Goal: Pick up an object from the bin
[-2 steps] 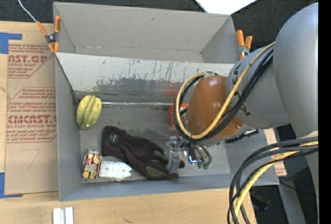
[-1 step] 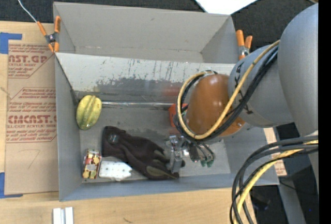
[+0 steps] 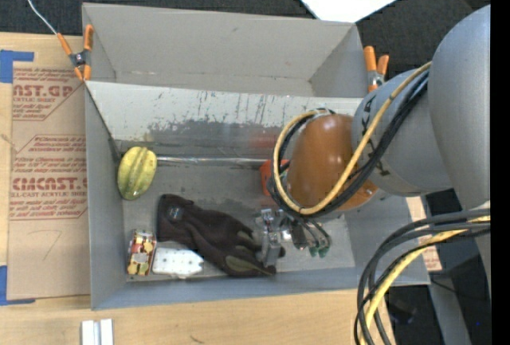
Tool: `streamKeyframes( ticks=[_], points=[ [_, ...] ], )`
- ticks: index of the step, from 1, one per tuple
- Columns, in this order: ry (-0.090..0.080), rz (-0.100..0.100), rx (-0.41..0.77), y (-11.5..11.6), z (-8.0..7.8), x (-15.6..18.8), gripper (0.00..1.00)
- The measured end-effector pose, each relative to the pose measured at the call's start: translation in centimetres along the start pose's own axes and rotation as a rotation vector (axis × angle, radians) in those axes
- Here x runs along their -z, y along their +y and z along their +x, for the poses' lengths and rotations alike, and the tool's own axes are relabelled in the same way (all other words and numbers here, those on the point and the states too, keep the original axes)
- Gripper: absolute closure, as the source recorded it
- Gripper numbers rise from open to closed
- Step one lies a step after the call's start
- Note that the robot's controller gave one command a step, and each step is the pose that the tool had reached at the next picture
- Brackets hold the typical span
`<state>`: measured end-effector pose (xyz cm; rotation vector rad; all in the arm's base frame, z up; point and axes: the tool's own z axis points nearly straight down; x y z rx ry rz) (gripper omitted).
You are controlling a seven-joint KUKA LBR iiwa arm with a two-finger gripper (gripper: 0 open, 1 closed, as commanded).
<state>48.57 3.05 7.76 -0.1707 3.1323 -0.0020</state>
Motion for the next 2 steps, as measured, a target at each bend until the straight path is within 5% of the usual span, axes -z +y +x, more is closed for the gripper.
streamKeyframes(
  ticks=[2],
  points=[
    [-0.003, 0.000, 0.040, 0.6, -0.1, 14.3, 1.00]
  ],
)
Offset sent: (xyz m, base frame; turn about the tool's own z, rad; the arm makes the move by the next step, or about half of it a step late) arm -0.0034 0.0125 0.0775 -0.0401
